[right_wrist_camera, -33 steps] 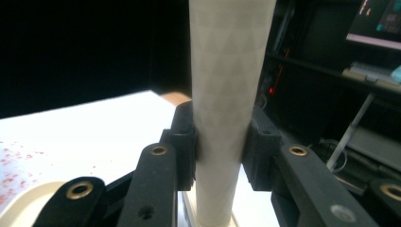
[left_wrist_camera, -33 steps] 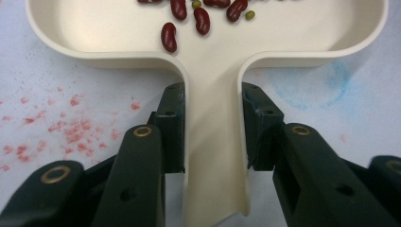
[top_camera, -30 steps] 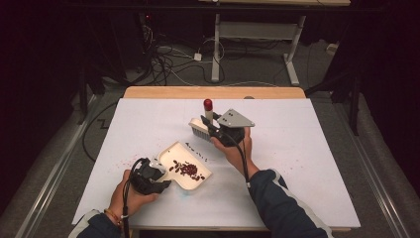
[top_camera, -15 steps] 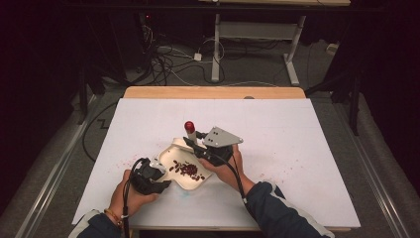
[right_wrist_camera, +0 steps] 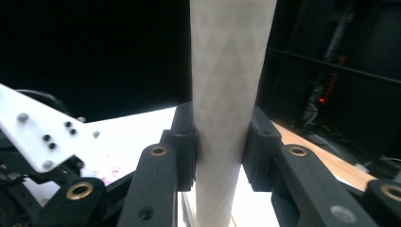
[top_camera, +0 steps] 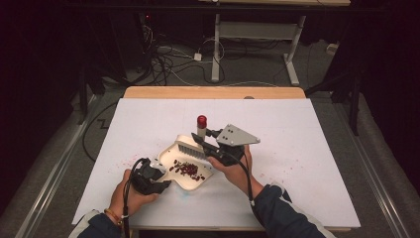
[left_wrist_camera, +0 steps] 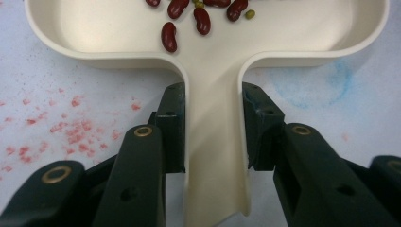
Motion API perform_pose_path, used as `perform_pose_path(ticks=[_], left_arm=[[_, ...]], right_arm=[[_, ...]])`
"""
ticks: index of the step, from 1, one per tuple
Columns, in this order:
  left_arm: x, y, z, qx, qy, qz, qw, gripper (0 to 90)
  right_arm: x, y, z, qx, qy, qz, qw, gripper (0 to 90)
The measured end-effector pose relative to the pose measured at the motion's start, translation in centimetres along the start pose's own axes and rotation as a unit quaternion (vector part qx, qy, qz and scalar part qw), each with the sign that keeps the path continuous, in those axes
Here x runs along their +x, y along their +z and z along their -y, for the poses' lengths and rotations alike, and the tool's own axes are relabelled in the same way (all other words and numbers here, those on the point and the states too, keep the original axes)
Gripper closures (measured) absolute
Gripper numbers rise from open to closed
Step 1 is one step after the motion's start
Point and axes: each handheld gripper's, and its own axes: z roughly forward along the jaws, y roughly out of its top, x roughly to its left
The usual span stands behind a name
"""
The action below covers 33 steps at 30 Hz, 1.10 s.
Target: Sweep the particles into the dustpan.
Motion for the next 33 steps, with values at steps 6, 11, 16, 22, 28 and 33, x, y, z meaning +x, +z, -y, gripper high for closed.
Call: perform_pose_path(ticks=[6,11,16,22,28,33], left_arm=[[-0.1,0.0,0.0,0.000,0.000,-0.002,1.0000,63.7],[-0.1,0.0,-0.1,0.002,-0.001,-0.002,1.0000,63.7],[-0.1,0.0,-0.1,0.004,0.000,-0.004,1.0000,63.8],[-0.1,0.0,-0.1,0.004,-0.001,-0.003,1.0000,63.8],[-0.1,0.0,-0.1,0.003,-0.001,-0.002,1.0000,63.7],[-0.1,0.0,-0.1,0.004,0.000,-0.002,1.0000,63.8]], right_arm=[[-1.4,-3.4,0.4,0.023,-0.003,0.027,0.9994,70.5],[-1.8,-6.1,1.6,0.060,-0.002,0.038,0.9975,70.5],[-0.7,-7.0,1.9,0.072,-0.009,0.023,0.9971,70.5],[0.8,-6.0,2.0,0.069,-0.015,0.003,0.9975,70.5],[0.8,-5.6,2.0,0.038,-0.004,-0.023,0.9990,70.5],[0.1,-6.1,1.9,0.035,0.001,-0.012,0.9993,70.5]])
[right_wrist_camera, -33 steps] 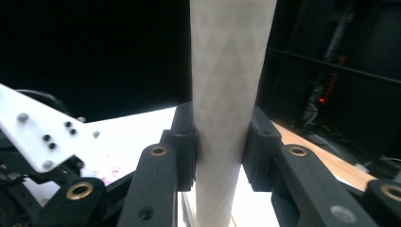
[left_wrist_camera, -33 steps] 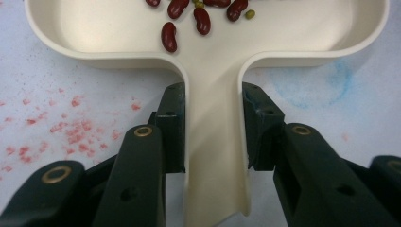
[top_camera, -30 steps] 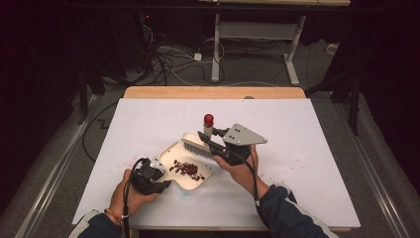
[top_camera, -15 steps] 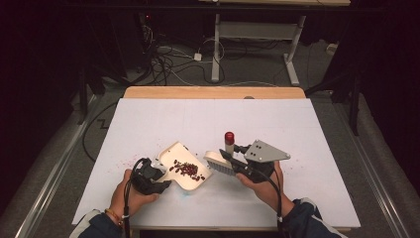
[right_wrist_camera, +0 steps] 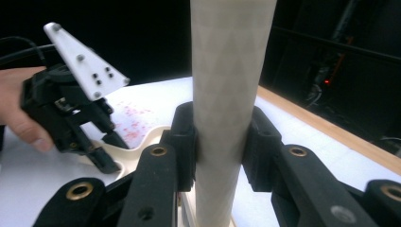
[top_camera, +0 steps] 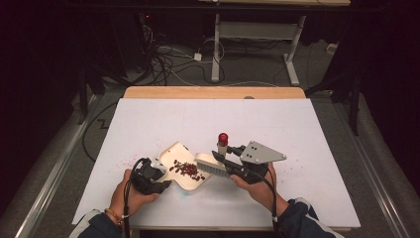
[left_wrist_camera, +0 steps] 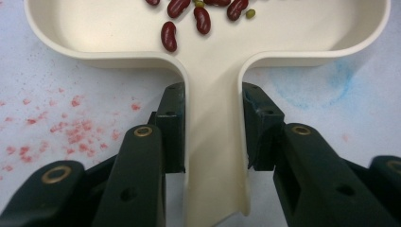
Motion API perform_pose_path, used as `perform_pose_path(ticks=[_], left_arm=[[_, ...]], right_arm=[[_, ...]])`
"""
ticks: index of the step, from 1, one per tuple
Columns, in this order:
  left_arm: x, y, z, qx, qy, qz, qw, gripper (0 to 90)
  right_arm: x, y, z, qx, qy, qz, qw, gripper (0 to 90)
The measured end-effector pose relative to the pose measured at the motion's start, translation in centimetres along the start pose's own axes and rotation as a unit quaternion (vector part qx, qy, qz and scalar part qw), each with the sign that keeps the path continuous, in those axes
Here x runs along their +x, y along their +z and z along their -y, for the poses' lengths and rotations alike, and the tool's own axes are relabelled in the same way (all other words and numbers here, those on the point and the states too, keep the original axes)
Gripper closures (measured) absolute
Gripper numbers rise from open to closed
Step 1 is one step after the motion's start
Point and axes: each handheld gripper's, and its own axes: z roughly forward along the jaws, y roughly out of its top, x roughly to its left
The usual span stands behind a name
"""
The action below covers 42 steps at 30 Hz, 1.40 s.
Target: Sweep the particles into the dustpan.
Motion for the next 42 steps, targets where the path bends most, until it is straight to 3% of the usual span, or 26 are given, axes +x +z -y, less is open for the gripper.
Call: perform_pose_path(ticks=[4,7,14,16,20,24,32,36,42], left_arm=[[0.1,0.0,0.0,0.001,0.000,0.002,1.0000,63.7],[0.1,0.0,0.0,0.001,0.000,0.002,1.0000,63.7],[0.1,-0.1,-0.1,0.002,-0.001,0.004,1.0000,63.7],[0.1,-0.1,0.0,0.004,-0.002,0.005,1.0000,63.8],[0.2,-0.3,0.1,0.006,-0.001,0.004,1.0000,63.8],[0.0,-0.3,0.1,0.008,0.000,-0.002,1.0000,63.8],[0.0,-0.4,0.2,0.012,0.002,-0.003,0.9999,63.8],[0.1,-0.5,0.3,0.010,0.000,-0.001,0.9999,63.8],[0.4,-0.6,0.5,0.012,-0.004,0.004,0.9999,63.8]], right_arm=[[-1.0,-0.6,-0.3,-0.003,0.006,0.019,0.9998,70.5],[-1.4,-0.6,-0.3,0.001,-0.004,0.040,0.9992,70.5],[-1.2,1.2,0.3,0.021,-0.020,0.071,0.9970,70.5],[-0.6,1.6,0.4,0.022,-0.015,0.055,0.9981,70.5],[0.8,1.7,0.2,0.033,-0.045,0.051,0.9971,70.5],[1.0,1.3,0.2,0.035,-0.030,0.043,0.9980,70.4],[2.3,1.1,-0.4,0.021,-0.014,-0.002,0.9997,70.5],[2.1,0.9,-0.6,0.014,-0.003,-0.014,0.9998,70.5],[0.7,0.8,-1.2,-0.001,-0.004,0.007,1.0000,70.5]])
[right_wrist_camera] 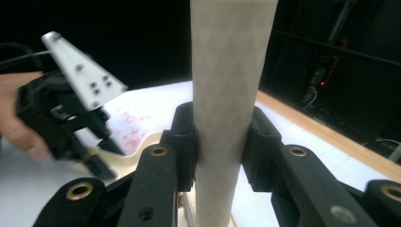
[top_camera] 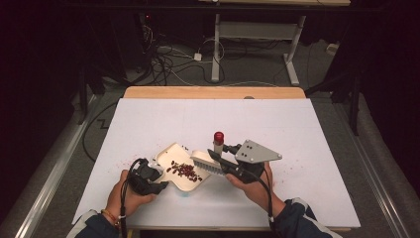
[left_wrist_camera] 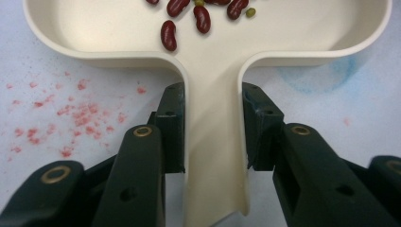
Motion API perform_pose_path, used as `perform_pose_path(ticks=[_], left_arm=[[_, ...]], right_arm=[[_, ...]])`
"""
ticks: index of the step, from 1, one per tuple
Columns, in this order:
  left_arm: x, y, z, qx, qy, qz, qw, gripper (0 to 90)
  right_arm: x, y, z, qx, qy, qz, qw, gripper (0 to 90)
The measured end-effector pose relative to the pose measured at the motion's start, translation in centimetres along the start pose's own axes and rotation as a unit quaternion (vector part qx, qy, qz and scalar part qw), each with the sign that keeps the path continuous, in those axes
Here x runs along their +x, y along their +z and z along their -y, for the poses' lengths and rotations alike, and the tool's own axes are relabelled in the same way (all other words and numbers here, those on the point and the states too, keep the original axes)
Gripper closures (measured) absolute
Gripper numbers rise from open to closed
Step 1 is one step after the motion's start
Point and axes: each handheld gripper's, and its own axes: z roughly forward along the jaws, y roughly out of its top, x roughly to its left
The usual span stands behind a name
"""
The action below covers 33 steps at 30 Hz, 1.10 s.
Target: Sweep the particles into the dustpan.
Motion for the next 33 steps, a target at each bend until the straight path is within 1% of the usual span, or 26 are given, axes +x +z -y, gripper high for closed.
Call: perform_pose_path(ticks=[2,4,6,7,8,12,14,15,17,18,19,22,23,24,27,28,31,33], left_arm=[[0.1,0.0,0.0,0.000,-0.003,0.004,1.0000,63.8],[0.3,-0.1,-0.1,0.001,-0.005,0.007,1.0000,63.8],[0.6,0.0,-0.2,0.003,-0.007,0.013,0.9999,63.8],[0.7,0.0,-0.2,0.000,-0.013,0.015,0.9998,63.8],[0.9,0.1,-0.2,0.002,-0.013,0.019,0.9997,63.7],[1.0,0.0,-0.2,0.006,-0.009,0.019,0.9998,63.8],[1.2,0.0,-0.2,0.005,-0.011,0.018,0.9998,63.8],[1.2,0.0,-0.2,0.005,-0.011,0.019,0.9997,63.8],[1.2,0.0,-0.2,0.005,-0.010,0.017,0.9998,63.8],[1.2,0.0,-0.2,0.005,-0.010,0.016,0.9998,63.8],[1.2,0.0,-0.2,0.006,-0.009,0.015,0.9998,63.8],[1.1,0.0,-0.2,0.009,-0.004,0.009,0.9999,63.8],[1.1,0.0,-0.2,0.010,-0.004,0.009,0.9999,63.8],[1.1,0.0,-0.2,0.010,-0.005,0.007,0.9999,63.8],[1.0,0.0,-0.2,0.010,-0.006,0.007,0.9999,63.8],[1.0,0.0,-0.2,0.010,-0.007,0.006,0.9999,63.8],[1.0,0.0,-0.2,0.012,-0.005,0.005,0.9999,63.8],[1.0,0.0,-0.2,0.012,-0.005,0.004,0.9999,63.8]], right_arm=[[-0.7,0.4,-0.2,-0.006,-0.004,0.013,0.9999,70.5],[-1.3,1.2,-0.2,-0.013,-0.008,0.030,0.9994,70.5],[-2.1,2.4,-0.2,-0.024,-0.015,0.042,0.9987,70.5],[-2.5,3.1,-0.2,-0.028,-0.017,0.046,0.9984,70.5],[-2.8,3.8,-0.2,-0.029,-0.017,0.047,0.9983,70.5],[-3.8,6.7,-0.1,-0.024,-0.012,0.056,0.9981,70.5],[-4.1,7.9,0.0,-0.022,0.001,0.062,0.9978,70.5],[-4.1,8.4,0.1,-0.016,0.006,0.061,0.9980,70.6],[-3.7,9.4,0.2,-0.006,0.003,0.064,0.9979,70.5],[-3.5,9.8,0.2,-0.002,-0.004,0.060,0.9982,70.6],[-3.1,10.0,0.2,0.002,-0.004,0.053,0.9986,70.6],[-1.8,10.3,0.1,0.008,-0.022,0.036,0.9991,70.5],[-1.5,10.3,0.1,0.009,-0.025,0.029,0.9992,70.4],[-1.1,10.3,0.1,0.009,-0.021,0.024,0.9995,70.3],[-0.2,9.8,0.1,0.009,-0.020,0.009,0.9997,70.2],[0.1,9.5,0.1,0.009,-0.016,0.004,0.9998,70.3],[0.9,8.8,-0.1,0.002,-0.009,-0.014,0.9999,70.5],[1.2,8.3,-0.3,-0.004,-0.008,-0.023,0.9997,70.5]])
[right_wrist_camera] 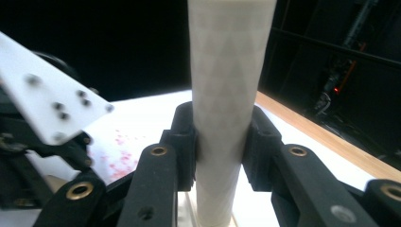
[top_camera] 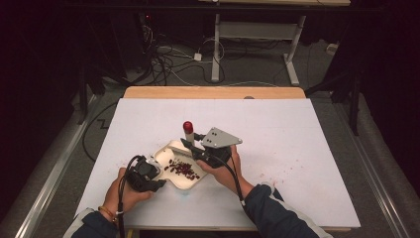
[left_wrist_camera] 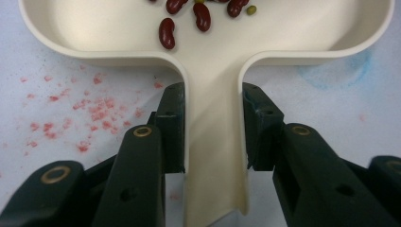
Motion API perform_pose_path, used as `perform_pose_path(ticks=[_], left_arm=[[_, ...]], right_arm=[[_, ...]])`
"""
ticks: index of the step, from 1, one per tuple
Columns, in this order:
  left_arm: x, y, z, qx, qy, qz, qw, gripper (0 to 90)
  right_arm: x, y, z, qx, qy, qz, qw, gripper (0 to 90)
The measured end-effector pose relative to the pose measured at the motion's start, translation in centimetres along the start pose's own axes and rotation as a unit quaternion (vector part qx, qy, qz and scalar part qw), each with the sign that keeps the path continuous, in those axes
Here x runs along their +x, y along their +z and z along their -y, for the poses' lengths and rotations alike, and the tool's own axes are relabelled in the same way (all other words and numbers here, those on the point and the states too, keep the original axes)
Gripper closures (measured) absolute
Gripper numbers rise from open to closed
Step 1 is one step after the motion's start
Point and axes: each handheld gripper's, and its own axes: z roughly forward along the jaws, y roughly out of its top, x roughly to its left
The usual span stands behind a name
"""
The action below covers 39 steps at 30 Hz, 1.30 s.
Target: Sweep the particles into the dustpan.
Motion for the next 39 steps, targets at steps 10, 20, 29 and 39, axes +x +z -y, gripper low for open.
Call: perform_pose_path(ticks=[10,20,29,39], left_arm=[[-0.1,0.0,0.1,-0.001,0.000,-0.002,1.0000,63.8],[0.0,0.0,0.2,-0.003,-0.001,0.000,1.0000,63.7],[0.0,0.0,0.3,-0.008,-0.007,0.002,0.9999,63.7],[0.0,0.0,0.3,-0.009,-0.009,0.001,0.9999,63.7]], right_arm=[[-0.9,-1.7,-1.1,-0.017,-0.003,0.020,0.9997,70.5],[-0.4,-1.1,0.3,0.008,-0.004,0.017,0.9998,70.5],[0.8,-1.3,-0.5,0.006,-0.006,-0.003,1.0000,70.5],[-0.3,-2.3,-1.1,-0.002,-0.013,0.031,0.9994,70.5]])
